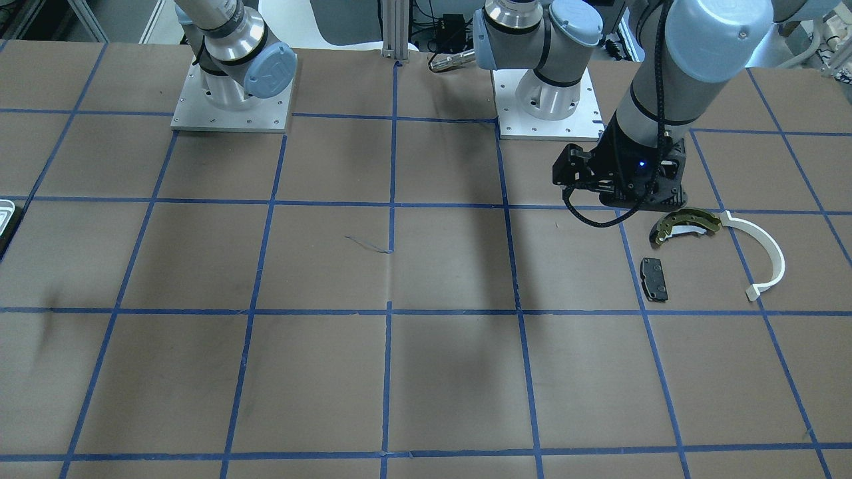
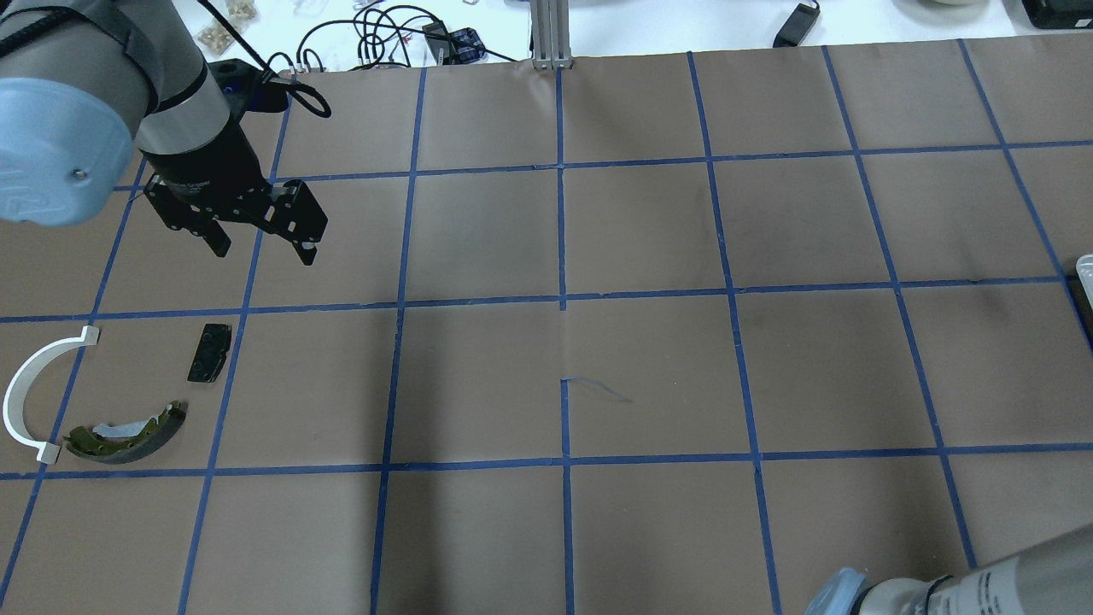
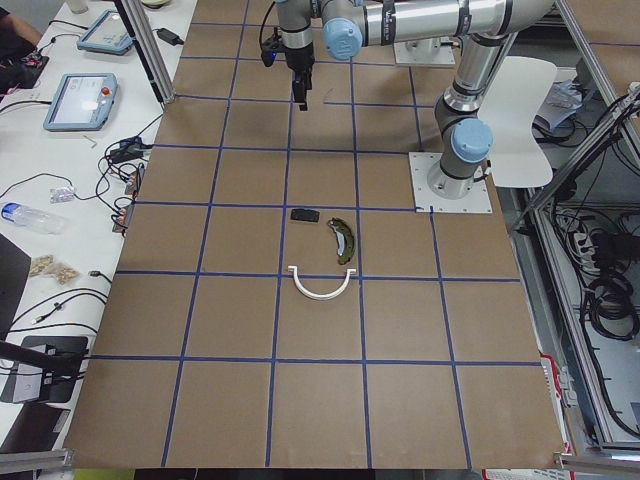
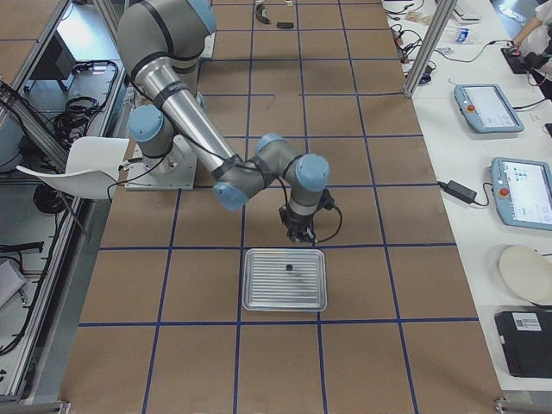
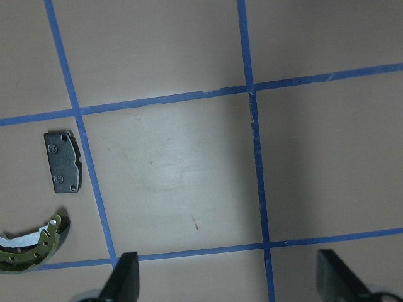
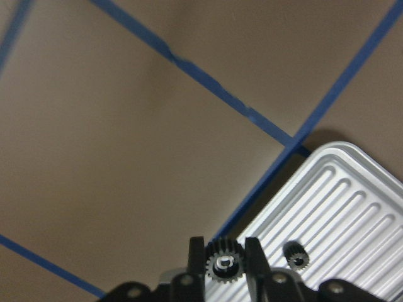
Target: Place bearing gear from tray to pile
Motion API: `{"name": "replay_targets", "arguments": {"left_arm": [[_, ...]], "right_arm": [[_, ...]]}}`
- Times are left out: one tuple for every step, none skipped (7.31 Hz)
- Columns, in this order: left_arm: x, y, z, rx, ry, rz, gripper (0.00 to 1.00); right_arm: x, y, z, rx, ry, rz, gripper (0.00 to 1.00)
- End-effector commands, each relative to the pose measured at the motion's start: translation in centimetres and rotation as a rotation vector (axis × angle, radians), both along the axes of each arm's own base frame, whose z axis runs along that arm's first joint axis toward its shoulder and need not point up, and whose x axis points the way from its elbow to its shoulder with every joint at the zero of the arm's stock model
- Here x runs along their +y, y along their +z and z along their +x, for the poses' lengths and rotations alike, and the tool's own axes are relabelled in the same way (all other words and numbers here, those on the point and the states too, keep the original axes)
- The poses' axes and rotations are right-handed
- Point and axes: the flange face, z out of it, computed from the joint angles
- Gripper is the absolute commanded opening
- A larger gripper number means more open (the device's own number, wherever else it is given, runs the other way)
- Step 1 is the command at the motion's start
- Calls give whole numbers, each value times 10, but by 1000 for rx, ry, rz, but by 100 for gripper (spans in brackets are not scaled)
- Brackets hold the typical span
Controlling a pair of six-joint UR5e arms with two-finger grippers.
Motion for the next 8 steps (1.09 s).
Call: {"name": "replay_targets", "arguments": {"left_arm": [[-1,4,-1,-1,-1,-17,100],[-1,4,-1,-1,-2,-18,100],[1,8,-1,2,0,-26,100],[-1,8,-3,25,8,-31,100],[-8,8,-5,68,26,-59,100],[-6,8,-6,70,25,-64,100],[-6,5,-6,64,14,-54,100],[-7,3,-6,63,20,-51,100]], "right_arm": [[-31,34,183,28,-163,-43,3],[-33,34,272,40,-302,-40,3],[-27,33,358,52,-358,-45,3],[-14,28,420,13,-477,-49,3],[0,17,473,-36,-548,-22,2],[19,5,536,-35,-542,-38,2],[35,-20,597,-43,-516,-78,4],[46,-51,639,-53,-519,-87,5]]}}
